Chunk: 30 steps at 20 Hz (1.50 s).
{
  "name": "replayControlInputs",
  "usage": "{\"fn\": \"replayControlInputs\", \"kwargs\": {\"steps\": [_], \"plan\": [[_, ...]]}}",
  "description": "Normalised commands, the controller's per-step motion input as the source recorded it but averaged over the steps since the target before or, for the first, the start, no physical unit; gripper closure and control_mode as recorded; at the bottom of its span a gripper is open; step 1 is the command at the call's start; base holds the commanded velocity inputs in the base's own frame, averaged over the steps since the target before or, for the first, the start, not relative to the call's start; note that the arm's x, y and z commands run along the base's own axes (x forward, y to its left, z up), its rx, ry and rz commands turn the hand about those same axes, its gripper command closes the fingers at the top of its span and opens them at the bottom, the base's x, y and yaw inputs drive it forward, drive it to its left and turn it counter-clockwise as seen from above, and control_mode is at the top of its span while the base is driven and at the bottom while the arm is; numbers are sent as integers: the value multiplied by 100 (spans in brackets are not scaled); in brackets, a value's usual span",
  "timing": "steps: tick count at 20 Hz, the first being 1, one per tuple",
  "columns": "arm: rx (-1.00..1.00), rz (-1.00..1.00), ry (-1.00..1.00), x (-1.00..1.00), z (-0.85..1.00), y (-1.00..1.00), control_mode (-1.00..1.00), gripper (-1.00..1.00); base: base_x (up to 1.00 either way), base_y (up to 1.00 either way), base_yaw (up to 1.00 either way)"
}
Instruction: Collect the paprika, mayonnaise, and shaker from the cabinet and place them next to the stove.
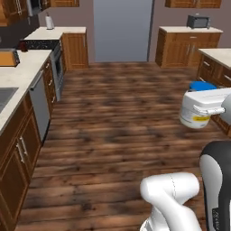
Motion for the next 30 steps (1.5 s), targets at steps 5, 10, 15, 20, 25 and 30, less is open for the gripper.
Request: {"fn": "replayControlInputs", "kwargs": {"steps": [5, 10, 15, 20, 25, 30], "plan": [[0, 0, 0, 0, 0, 0, 100, 100, 100, -5, 0], [0, 0, 0, 0, 0, 0, 100, 100, 100, -5, 0], [0, 0, 0, 0, 0, 0, 100, 100, 100, -2, 0], [0, 0, 0, 0, 0, 0, 100, 100, 100, 0, 0], [0, 0, 0, 0, 0, 0, 100, 100, 100, 0, 0], [0, 0, 0, 0, 0, 0, 100, 100, 100, 0, 0]]}}
